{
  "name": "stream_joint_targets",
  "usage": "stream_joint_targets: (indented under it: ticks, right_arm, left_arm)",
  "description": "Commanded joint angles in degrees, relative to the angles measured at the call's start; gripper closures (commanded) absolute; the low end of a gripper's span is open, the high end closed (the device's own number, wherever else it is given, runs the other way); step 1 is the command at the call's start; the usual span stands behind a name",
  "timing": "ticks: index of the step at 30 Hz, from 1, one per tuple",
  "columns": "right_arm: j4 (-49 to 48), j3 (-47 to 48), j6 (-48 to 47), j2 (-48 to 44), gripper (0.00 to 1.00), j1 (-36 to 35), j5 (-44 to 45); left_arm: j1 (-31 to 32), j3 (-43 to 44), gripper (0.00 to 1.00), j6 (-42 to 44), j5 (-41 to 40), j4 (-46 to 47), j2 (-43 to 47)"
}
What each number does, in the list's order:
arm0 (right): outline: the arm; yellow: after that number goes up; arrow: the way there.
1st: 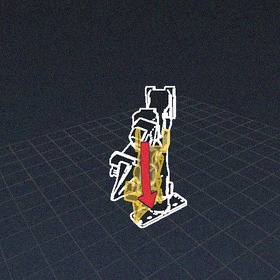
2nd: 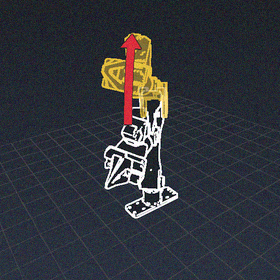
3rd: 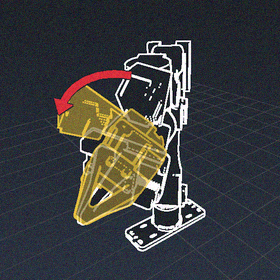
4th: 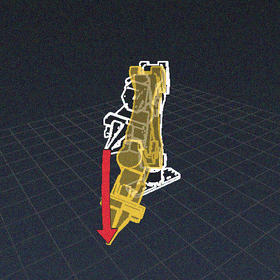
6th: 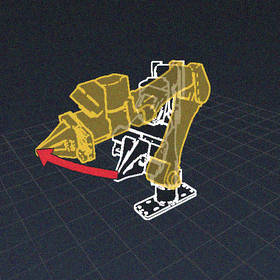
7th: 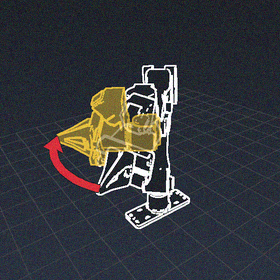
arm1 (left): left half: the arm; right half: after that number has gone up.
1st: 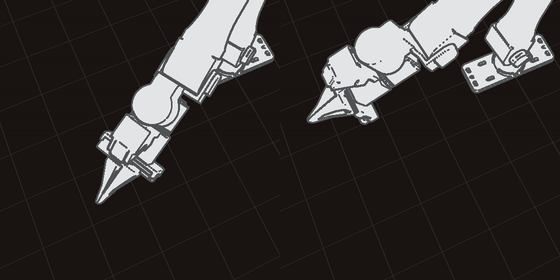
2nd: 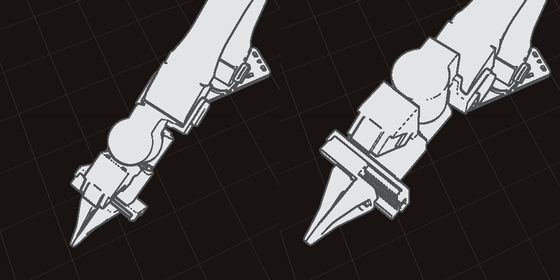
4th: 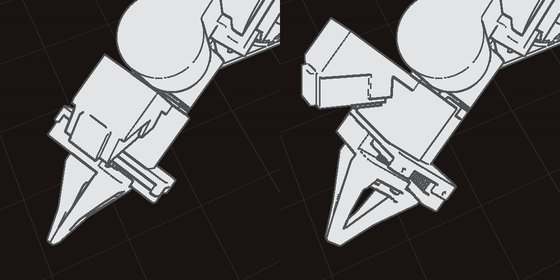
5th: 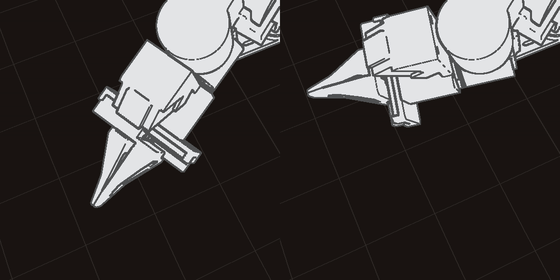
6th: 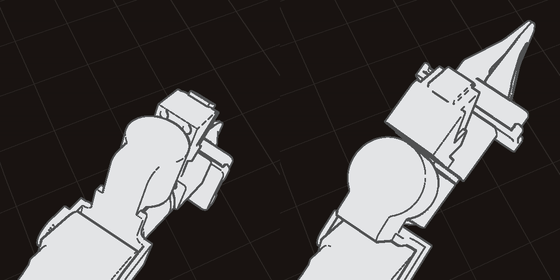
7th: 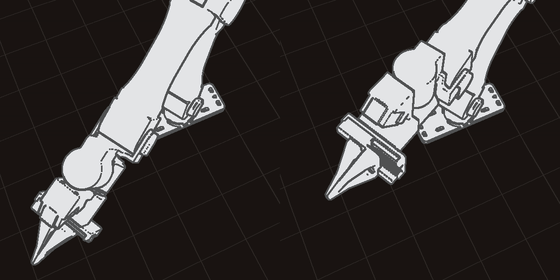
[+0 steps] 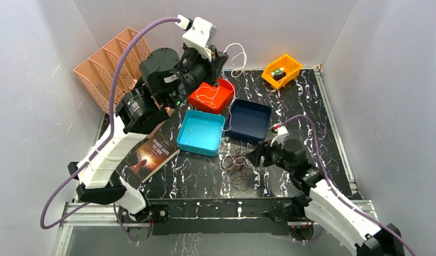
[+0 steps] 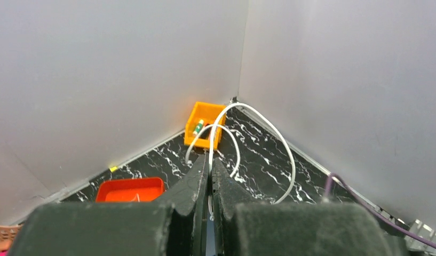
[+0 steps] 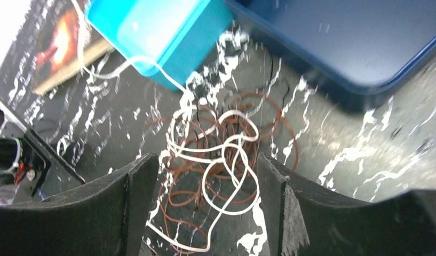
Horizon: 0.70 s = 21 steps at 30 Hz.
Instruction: Untangle the cables
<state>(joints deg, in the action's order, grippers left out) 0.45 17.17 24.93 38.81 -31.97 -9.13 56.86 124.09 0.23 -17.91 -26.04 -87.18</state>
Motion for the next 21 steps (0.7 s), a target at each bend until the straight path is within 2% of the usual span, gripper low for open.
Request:
stream_joint_targets:
  ticks: [1,4,8,9,11,13,16,19,21]
  right_arm:
    - [0.0,6.4,-3.7,-6.3,0.23,-0.2,5.3]
    - [-1.3,7.8,-5.2,-8.6,0.22,-0.2,6.1]
    - [-9.9,9.1,-9.3,-8.2,0.21,-0.3,1.8]
    - [-9.1,13.4,-11.3,-5.4,0.21,-0.3,1.4]
    - [-11.1,14.7,-12.5,-1.8,0.20,-0.2,-3.1]
    - [-19.4,13.0,-11.3,3.6,0.20,-0.3,-10.6]
    - [-34.5,13.7,-7.7,18.4,0.20,-0.9,-17.8]
    - [-40.9,14.6,-2.6,26.5,0.21,-3.6,-17.0]
    - [-44.1,14.0,0.7,28.2,0.23,-4.3,-16.1]
  left_arm:
    - [0.1,3.8,1.00,4.6,-1.1,2.2,-0.2]
    - [0.1,3.8,1.00,5.6,-1.3,4.0,0.0]
    - [0.1,4.0,1.00,6.5,-1.4,5.5,0.1]
    - [0.1,4.1,1.00,6.7,-1.5,5.8,0.3]
    - [0.1,4.1,1.00,6.8,-1.5,6.2,0.3]
    - [0.1,4.2,1.00,7.3,-1.8,5.9,0.3]
    - [0.1,3.1,1.00,7.1,-1.9,5.7,1.5]
    - [0.1,2.0,1.00,6.8,-2.0,6.0,2.2]
    - [0.1,1.8,1.00,6.8,-2.0,6.0,2.3]
